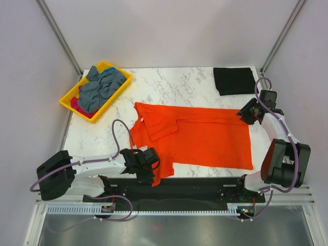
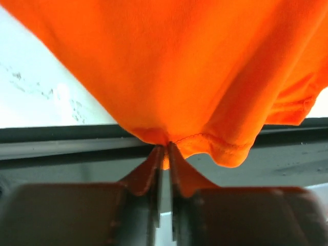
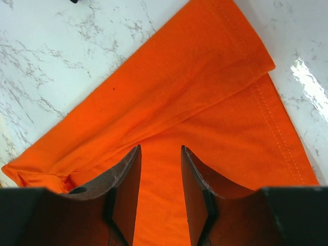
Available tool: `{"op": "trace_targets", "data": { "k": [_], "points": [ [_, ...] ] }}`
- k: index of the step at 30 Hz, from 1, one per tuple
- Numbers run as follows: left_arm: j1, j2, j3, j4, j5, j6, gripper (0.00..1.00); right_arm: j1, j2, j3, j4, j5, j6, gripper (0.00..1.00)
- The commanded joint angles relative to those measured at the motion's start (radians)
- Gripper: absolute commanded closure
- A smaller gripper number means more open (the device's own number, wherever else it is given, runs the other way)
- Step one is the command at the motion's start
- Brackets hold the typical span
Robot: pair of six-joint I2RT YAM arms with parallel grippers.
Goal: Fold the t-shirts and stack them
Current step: Fold the tshirt
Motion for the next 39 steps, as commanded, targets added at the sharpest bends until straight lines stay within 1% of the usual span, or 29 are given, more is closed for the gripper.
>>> {"op": "trace_targets", "data": {
  "k": [1, 2, 3, 5, 7, 10, 11, 13, 14, 15, 16, 17, 18, 19, 20, 21, 22, 24, 28, 29, 33, 39],
  "points": [
    [-0.008, 0.011, 0.013, 0.045, -0.074, -0.028, 0.92, -0.018, -0.041, -0.012, -0.029, 0.016, -0.001, 0.55],
    [-0.008, 0.000, 0.018, 0.042, -0.077, -0.022, 0.96, -0.023, -0.048, -0.004, -0.052, 0.024, 0.004, 0.55],
    [-0.008, -0.012, 0.027, 0.039, -0.080, -0.016, 0.98, -0.035, -0.051, 0.002, -0.081, 0.033, 0.022, 0.55],
    [-0.009, -0.054, 0.042, 0.027, -0.108, 0.010, 0.98, -0.049, -0.069, 0.008, -0.181, 0.068, 0.076, 0.55],
    [-0.002, -0.075, 0.091, -0.013, -0.157, 0.054, 0.98, -0.067, -0.084, -0.003, -0.266, 0.038, 0.146, 0.55],
    [0.024, -0.066, 0.180, -0.062, -0.198, 0.151, 0.98, -0.067, -0.118, -0.035, -0.357, 0.042, 0.180, 0.55],
    [0.035, -0.063, 0.218, -0.068, -0.203, 0.179, 0.98, -0.067, -0.130, -0.044, -0.379, 0.080, 0.183, 0.55],
    [0.067, -0.062, 0.249, -0.073, -0.206, 0.263, 0.98, -0.067, -0.167, -0.059, -0.452, 0.149, 0.194, 0.54],
    [0.111, -0.068, 0.275, -0.071, -0.203, 0.291, 0.98, -0.069, -0.176, -0.079, -0.471, 0.206, 0.196, 0.54],
    [0.134, -0.071, 0.291, -0.071, -0.197, 0.350, 0.98, -0.069, -0.183, -0.089, -0.488, 0.223, 0.191, 0.53],
    [0.185, -0.075, 0.306, -0.071, -0.194, 0.381, 0.98, -0.069, -0.189, -0.108, -0.526, 0.235, 0.193, 0.53],
    [0.208, -0.078, 0.338, -0.070, -0.186, 0.410, 0.98, -0.069, -0.190, -0.125, -0.540, 0.232, 0.190, 0.54],
    [0.233, -0.078, 0.357, -0.070, -0.172, 0.468, 0.98, -0.069, -0.190, -0.145, -0.525, 0.178, 0.180, 0.55],
    [0.283, -0.077, 0.373, -0.068, -0.163, 0.493, 0.98, -0.069, -0.187, -0.185, -0.522, 0.135, 0.168, 0.55],
    [0.308, -0.072, 0.401, -0.065, -0.156, 0.516, 0.98, -0.069, -0.174, -0.193, -0.525, 0.122, 0.148, 0.57],
    [0.334, -0.062, 0.413, -0.061, -0.142, 0.554, 0.98, -0.067, -0.146, -0.197, -0.538, 0.117, 0.141, 0.57],
    [0.386, -0.052, 0.424, -0.055, -0.130, 0.571, 0.98, -0.067, -0.138, -0.214, -0.535, 0.117, 0.136, 0.57],
    [0.435, -0.023, 0.459, -0.028, -0.084, 0.608, 0.98, -0.067, -0.118, -0.231, -0.526, 0.128, 0.121, 0.58],
    [0.550, 0.037, 0.522, 0.019, -0.028, 0.647, 0.98, -0.067, -0.092, -0.262, -0.525, 0.156, 0.093, 0.58],
    [0.569, 0.056, 0.536, 0.034, 0.011, 0.654, 0.98, -0.067, -0.086, -0.262, -0.532, 0.154, 0.078, 0.58],
    [0.633, 0.147, 0.617, 0.056, 0.074, 0.676, 0.98, -0.067, -0.106, -0.251, -0.546, 0.172, 0.073, 0.58],
    [0.699, 0.270, 0.705, 0.059, 0.133, 0.691, 0.98, -0.069, -0.101, -0.241, -0.558, 0.174, 0.067, 0.59]
  ]
}}
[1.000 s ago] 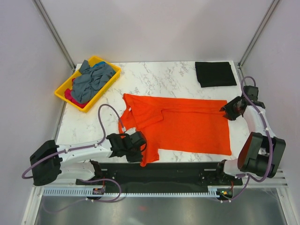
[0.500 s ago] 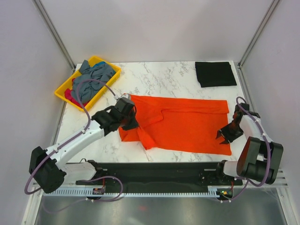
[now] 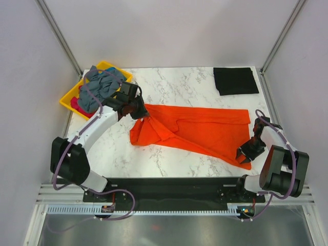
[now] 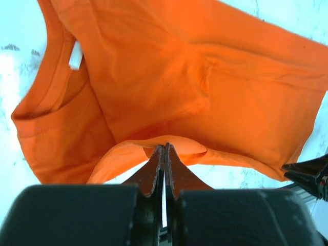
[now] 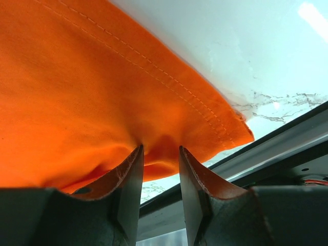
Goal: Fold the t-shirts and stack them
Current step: Fold the tshirt
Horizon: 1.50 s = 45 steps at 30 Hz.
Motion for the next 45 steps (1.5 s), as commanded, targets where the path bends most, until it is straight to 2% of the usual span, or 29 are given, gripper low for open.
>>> {"op": "trace_targets", "data": {
  "k": [1, 9, 13, 23, 26, 30, 45],
  "points": [
    [0.033, 0.044, 0.071, 0.043, 0.064, 0.059, 0.98, -0.001, -0.014, 0.016, -0.024, 0.018, -0.010, 0.59],
    [0.057, 0.157, 0.116, 0.065, 0.096, 0.059, 0.98, -0.001, -0.020, -0.010, 0.010, -0.005, 0.015, 0.63],
    [0.060, 0.185, 0.127, 0.077, 0.098, 0.060, 0.98, -0.001, -0.043, -0.022, 0.011, -0.006, 0.036, 0.73],
    [0.080, 0.225, 0.140, 0.083, 0.093, 0.074, 0.98, -0.001, -0.115, -0.045, -0.007, 0.020, 0.124, 0.75],
    [0.080, 0.231, 0.145, 0.086, 0.096, 0.076, 0.98, -0.001, -0.131, -0.047, -0.002, 0.023, 0.139, 0.88],
    [0.080, 0.234, 0.145, 0.091, 0.107, 0.072, 0.98, 0.001, -0.141, -0.056, 0.002, 0.032, 0.156, 0.92],
    [0.080, 0.268, 0.165, 0.097, 0.096, 0.072, 0.98, -0.001, -0.192, -0.064, -0.056, 0.017, 0.182, 0.77]
  ]
}}
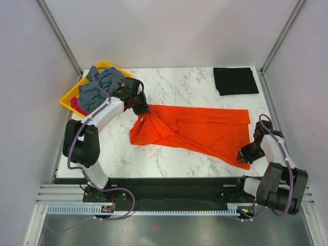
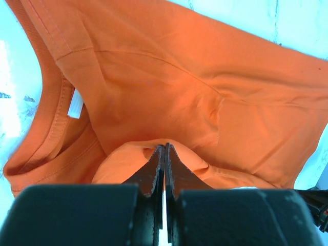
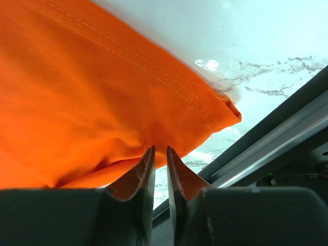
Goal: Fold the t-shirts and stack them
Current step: Fold the tshirt
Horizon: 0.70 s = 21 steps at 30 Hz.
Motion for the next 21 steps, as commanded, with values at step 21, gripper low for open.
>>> {"op": "trace_targets", "data": {
  "k": [21],
  "points": [
    [0.024, 0.060, 0.126, 0.039, 0.014, 0.012, 0.98, 0.008, 0.010, -0.042, 0.065, 0.004, 0.075, 0.68]
  ]
}}
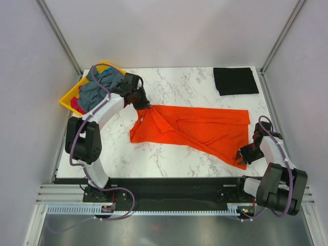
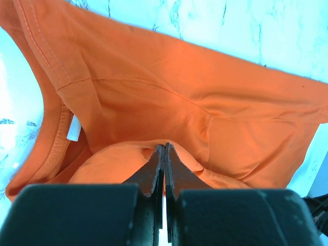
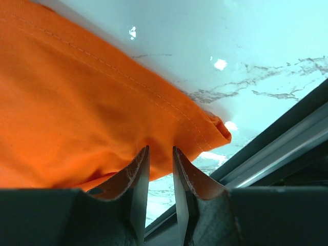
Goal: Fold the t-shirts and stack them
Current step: Fold the tshirt
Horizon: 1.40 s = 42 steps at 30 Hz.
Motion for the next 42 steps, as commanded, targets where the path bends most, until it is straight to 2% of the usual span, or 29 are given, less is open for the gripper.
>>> {"op": "trace_targets", "data": {
  "k": [1, 8, 12, 15, 20, 27, 33, 36, 42],
  "points": [
    [0.007, 0.007, 0.045, 0.022, 0.015, 0.014, 0.98, 0.006, 0.037, -0.009, 0.037, 0.012, 0.033, 0.68],
    [0.006, -0.001, 0.036, 0.025, 0.022, 0.011, 0.98, 0.029, 0.029, -0.034, 0.085, 0.047, 0.046, 0.71],
    [0.006, -0.004, 0.027, 0.025, 0.039, 0.005, 0.98, 0.044, 0.020, -0.038, 0.091, 0.064, 0.059, 0.78],
    [0.006, -0.016, 0.015, 0.028, 0.045, 0.000, 0.98, 0.047, 0.000, -0.037, 0.092, 0.076, 0.060, 1.00],
    [0.003, -0.051, -0.016, 0.035, 0.067, 0.003, 0.98, 0.047, -0.052, 0.008, 0.088, 0.122, 0.010, 1.00],
    [0.001, -0.045, -0.024, 0.053, 0.041, 0.022, 0.98, 0.047, -0.080, 0.098, 0.011, 0.098, -0.029, 1.00],
    [0.001, -0.041, -0.016, 0.070, 0.093, 0.012, 0.98, 0.047, -0.097, 0.133, -0.004, 0.153, -0.026, 1.00],
    [0.000, -0.042, -0.022, 0.075, 0.097, 0.020, 0.98, 0.047, -0.059, 0.167, 0.042, 0.167, -0.068, 1.00],
    [0.000, -0.010, -0.013, 0.075, 0.077, 0.023, 0.98, 0.047, 0.076, 0.253, 0.204, 0.069, -0.202, 1.00]
  ]
}}
